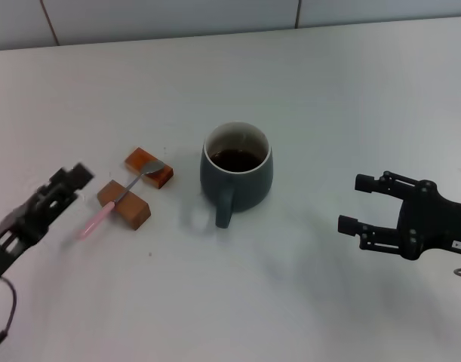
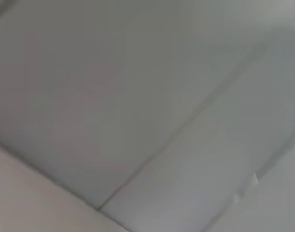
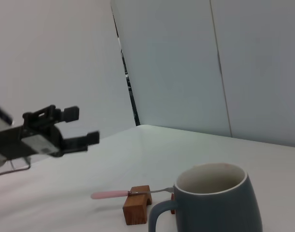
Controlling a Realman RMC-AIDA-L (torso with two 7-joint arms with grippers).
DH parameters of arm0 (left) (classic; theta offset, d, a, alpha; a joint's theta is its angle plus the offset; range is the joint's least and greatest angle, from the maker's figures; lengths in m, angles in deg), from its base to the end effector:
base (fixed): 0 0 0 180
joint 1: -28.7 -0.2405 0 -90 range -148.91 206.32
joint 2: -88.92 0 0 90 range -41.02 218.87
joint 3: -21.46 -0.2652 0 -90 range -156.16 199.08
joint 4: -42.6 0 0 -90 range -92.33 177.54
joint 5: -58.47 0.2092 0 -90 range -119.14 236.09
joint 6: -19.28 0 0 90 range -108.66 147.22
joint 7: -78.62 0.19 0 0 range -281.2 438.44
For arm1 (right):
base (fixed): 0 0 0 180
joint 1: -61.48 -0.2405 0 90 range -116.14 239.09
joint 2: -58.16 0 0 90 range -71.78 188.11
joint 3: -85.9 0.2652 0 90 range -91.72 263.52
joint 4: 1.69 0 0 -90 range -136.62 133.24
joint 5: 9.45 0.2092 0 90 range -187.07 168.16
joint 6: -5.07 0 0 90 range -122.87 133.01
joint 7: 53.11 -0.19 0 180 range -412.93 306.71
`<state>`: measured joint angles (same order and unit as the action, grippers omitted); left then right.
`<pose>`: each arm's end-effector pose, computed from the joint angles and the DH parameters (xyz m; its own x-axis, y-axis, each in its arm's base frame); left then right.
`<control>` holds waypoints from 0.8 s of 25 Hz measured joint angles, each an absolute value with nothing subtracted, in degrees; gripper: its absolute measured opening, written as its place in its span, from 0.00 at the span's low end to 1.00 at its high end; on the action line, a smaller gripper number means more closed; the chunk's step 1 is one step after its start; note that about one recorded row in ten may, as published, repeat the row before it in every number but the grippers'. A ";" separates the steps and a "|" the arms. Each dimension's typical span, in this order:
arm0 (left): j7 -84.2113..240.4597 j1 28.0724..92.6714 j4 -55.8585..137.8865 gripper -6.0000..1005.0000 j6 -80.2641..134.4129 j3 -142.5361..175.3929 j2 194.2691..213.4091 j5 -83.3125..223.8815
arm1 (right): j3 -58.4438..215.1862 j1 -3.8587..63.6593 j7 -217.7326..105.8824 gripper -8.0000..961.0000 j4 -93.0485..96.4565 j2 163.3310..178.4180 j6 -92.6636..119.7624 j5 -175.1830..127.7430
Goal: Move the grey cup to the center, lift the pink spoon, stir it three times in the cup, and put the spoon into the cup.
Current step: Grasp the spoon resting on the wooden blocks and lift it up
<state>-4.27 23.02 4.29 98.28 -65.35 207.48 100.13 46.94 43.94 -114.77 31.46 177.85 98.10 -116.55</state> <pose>-0.2992 0.2396 -0.0330 0.0524 0.4223 0.9050 0.8724 -0.4603 0.1642 0.2978 0.2830 -0.0456 0.7577 -0.2496 -0.6030 -0.4633 -0.8564 -0.2277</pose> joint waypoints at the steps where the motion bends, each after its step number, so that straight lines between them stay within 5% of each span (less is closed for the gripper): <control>1: -4.91 23.93 9.12 0.78 100.06 -65.50 207.51 97.74 | 46.94 43.97 -114.99 0.86 31.63 177.87 98.10 -116.55; 20: -4.69 30.43 28.42 0.77 103.90 -62.50 207.32 94.50 | 46.37 43.89 -115.03 0.86 31.71 177.78 98.13 -116.91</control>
